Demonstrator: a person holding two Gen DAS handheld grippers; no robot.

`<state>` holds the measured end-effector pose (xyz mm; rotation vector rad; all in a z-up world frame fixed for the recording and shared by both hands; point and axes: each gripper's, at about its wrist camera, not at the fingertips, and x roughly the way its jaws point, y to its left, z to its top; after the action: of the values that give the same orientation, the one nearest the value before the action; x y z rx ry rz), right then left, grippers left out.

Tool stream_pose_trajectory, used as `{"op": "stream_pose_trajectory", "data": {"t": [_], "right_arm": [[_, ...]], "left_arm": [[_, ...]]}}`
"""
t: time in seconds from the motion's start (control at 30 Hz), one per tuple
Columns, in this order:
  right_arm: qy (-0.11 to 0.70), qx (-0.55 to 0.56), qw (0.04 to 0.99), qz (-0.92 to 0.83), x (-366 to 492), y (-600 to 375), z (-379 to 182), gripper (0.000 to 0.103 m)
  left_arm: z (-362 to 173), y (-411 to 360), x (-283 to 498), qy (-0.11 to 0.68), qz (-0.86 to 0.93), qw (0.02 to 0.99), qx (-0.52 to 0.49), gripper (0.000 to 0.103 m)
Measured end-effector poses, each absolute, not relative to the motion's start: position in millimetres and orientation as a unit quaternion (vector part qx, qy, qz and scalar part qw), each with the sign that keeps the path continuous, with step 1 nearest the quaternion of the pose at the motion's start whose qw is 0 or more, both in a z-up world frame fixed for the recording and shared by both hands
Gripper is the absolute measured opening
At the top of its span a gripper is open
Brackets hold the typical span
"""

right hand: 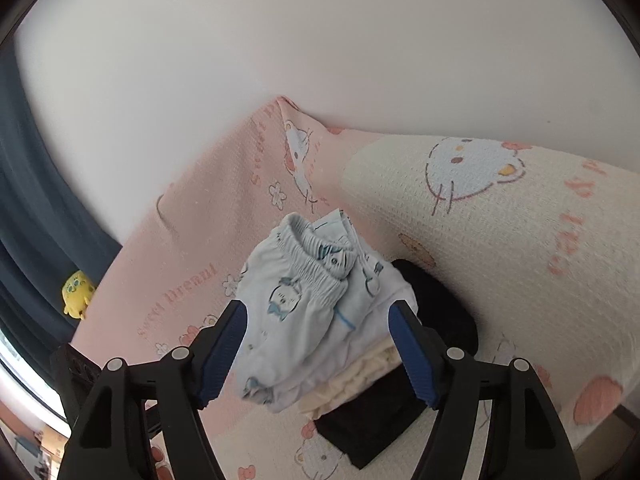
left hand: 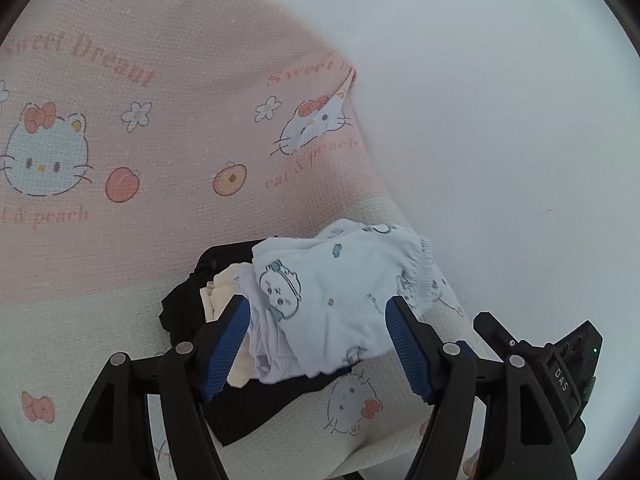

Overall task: Fold clothes
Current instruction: 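Open both grippers and withdraw them from the clothes stack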

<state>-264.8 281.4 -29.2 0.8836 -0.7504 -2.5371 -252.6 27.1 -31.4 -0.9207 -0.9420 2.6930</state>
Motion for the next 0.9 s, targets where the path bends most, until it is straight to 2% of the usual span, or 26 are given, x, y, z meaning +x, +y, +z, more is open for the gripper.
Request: {"op": "stream_pose_trajectory", "data": {"t": [0.17,0.4,0.63,0.9], "right_arm": [[-0.260,0.297,0.162,-0.904,-223,280,-25,0.073],[-0.243,0.293,0.144,-0.913,-165,273,-18,0.074],[-0.157,0.290,0.087,-0.940,-107,252,-5,0.074],[-0.099,0.249,0.033,-0.963,-37,221,6,0.075]], "left_arm": [[-27,29,-209,-0.281,0.911,0.061,-0.295,0.069],[-39,37,-170,-0.296,0.898,0.083,-0.315,0.069],[-48,43,-117,-0.267,0.907,0.069,-0.317,0.069],[-52,31,-71,-0.229,0.918,0.059,-0.317,0.069]]}}
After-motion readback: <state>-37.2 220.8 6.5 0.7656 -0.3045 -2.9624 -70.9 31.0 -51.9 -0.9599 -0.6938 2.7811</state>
